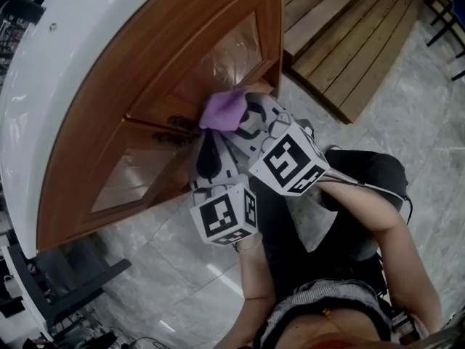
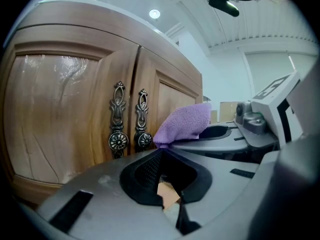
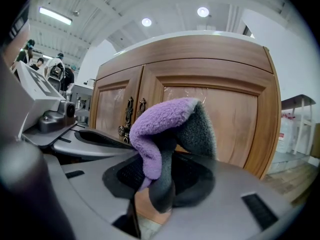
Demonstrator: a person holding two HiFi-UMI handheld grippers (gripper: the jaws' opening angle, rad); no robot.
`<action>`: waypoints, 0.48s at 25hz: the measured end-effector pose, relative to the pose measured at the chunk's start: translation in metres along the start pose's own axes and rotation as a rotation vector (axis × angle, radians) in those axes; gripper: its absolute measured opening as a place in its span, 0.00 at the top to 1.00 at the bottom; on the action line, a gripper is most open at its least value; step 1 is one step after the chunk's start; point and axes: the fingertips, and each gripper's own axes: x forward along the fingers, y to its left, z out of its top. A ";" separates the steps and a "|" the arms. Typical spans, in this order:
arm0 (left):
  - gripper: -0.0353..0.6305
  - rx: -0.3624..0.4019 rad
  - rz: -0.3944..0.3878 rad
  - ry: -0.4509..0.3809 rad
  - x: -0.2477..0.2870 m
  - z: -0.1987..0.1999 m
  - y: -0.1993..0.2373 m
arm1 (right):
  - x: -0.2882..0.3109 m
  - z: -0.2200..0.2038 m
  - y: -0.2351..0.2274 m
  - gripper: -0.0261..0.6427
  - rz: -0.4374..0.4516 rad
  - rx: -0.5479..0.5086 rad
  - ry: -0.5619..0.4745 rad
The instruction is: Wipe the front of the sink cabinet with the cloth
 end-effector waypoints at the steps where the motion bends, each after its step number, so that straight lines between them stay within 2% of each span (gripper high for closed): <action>1: 0.94 -0.002 0.004 -0.002 -0.001 0.001 0.000 | 0.000 0.001 0.000 0.69 0.005 0.008 -0.004; 3: 0.95 -0.006 0.014 -0.008 -0.001 0.002 0.001 | -0.001 0.002 0.000 0.69 0.019 0.014 -0.002; 8: 0.95 -0.011 0.054 0.004 -0.002 0.005 0.007 | -0.004 0.002 0.001 0.69 0.089 -0.081 0.067; 10: 0.95 0.029 0.090 0.039 -0.002 0.004 0.012 | 0.000 -0.003 0.000 0.69 0.101 -0.077 0.068; 12: 0.95 0.024 0.136 0.064 -0.003 0.004 0.015 | 0.008 -0.001 0.002 0.69 0.127 -0.043 0.056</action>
